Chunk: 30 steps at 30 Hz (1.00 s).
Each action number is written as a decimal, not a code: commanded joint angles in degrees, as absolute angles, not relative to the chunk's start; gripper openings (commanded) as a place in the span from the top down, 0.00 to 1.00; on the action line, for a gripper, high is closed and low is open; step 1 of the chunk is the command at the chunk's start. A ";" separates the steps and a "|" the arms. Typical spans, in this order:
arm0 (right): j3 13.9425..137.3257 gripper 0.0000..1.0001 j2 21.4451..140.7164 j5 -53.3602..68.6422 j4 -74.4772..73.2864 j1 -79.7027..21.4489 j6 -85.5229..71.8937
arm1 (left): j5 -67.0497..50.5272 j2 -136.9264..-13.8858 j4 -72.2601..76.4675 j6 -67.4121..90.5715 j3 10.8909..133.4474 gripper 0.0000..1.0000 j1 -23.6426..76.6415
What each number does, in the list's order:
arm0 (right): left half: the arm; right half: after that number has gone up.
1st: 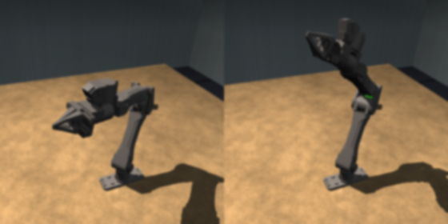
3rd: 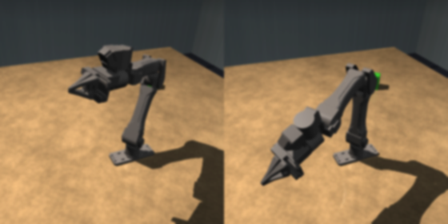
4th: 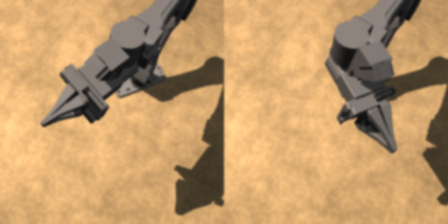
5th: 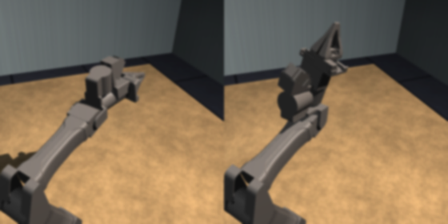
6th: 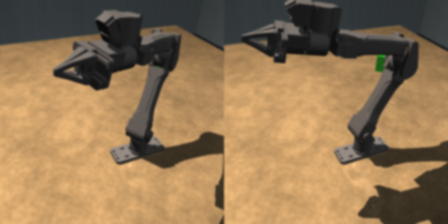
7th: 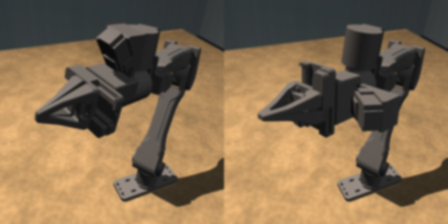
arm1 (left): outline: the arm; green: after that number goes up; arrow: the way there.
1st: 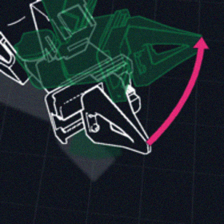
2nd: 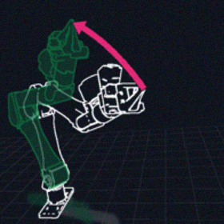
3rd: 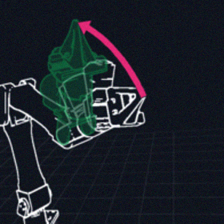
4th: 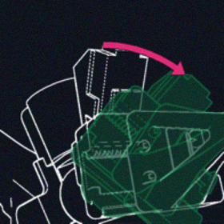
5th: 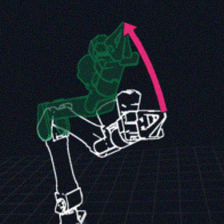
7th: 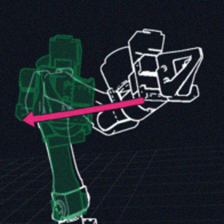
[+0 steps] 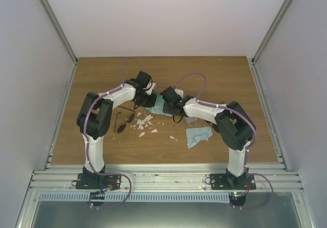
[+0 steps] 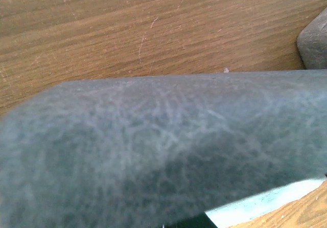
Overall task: Organize the sunglasses
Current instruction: Place the glasses cleaning cloth in the sunglasses case.
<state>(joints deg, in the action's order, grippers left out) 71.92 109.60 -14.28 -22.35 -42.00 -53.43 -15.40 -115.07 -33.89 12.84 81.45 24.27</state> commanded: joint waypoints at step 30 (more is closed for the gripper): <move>72.82 0.77 108.86 -16.63 -22.96 -41.07 -50.89 | -10.43 -114.03 -38.79 14.56 87.02 0.71 23.85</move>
<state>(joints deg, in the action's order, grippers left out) 72.01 112.05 -13.87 -22.26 -41.69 -51.83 -12.29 -116.64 -37.56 13.61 85.12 24.21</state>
